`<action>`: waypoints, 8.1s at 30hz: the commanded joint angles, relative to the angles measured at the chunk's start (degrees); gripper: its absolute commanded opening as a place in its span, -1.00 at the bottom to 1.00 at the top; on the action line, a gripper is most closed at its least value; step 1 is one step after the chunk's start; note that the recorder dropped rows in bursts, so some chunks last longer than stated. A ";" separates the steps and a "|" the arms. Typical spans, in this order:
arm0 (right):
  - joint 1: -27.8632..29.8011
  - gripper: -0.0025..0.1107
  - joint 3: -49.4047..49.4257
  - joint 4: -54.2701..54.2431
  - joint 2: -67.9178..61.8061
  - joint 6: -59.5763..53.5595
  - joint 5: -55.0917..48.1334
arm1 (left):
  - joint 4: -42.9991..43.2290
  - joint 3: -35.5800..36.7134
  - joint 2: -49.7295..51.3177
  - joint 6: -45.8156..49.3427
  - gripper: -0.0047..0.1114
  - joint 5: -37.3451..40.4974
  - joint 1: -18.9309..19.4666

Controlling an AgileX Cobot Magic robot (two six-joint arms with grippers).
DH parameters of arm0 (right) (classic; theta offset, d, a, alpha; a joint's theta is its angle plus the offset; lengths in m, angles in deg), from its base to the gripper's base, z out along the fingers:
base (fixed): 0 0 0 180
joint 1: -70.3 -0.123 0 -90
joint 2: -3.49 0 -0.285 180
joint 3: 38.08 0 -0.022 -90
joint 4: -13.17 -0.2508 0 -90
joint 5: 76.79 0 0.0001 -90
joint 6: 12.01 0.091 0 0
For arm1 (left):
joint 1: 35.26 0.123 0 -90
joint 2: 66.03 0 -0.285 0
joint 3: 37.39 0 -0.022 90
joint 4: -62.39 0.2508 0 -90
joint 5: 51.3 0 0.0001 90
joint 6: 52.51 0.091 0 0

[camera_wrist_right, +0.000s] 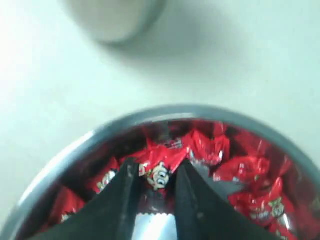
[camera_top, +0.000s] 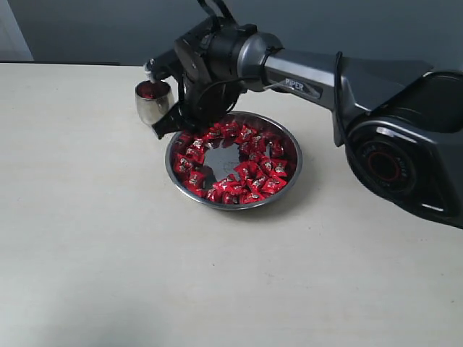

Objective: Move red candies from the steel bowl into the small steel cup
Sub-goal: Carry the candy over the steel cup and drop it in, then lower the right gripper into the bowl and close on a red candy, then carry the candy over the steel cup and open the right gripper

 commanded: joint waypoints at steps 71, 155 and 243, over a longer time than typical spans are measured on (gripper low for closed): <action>-1.74 -0.42 0.01 -1.60 3.10 2.16 -9.20 | -0.07 -0.06 -0.25 -0.31 -0.91 -0.39 -0.02; -2.74 -0.19 9.82 -2.93 4.18 0.46 -18.95 | 0.07 -0.06 -0.25 -0.31 -0.91 -0.39 -0.02; -2.41 -0.28 7.52 9.87 7.12 13.54 -6.89 | 0.07 -0.06 -0.25 -0.31 -0.91 -0.39 -0.02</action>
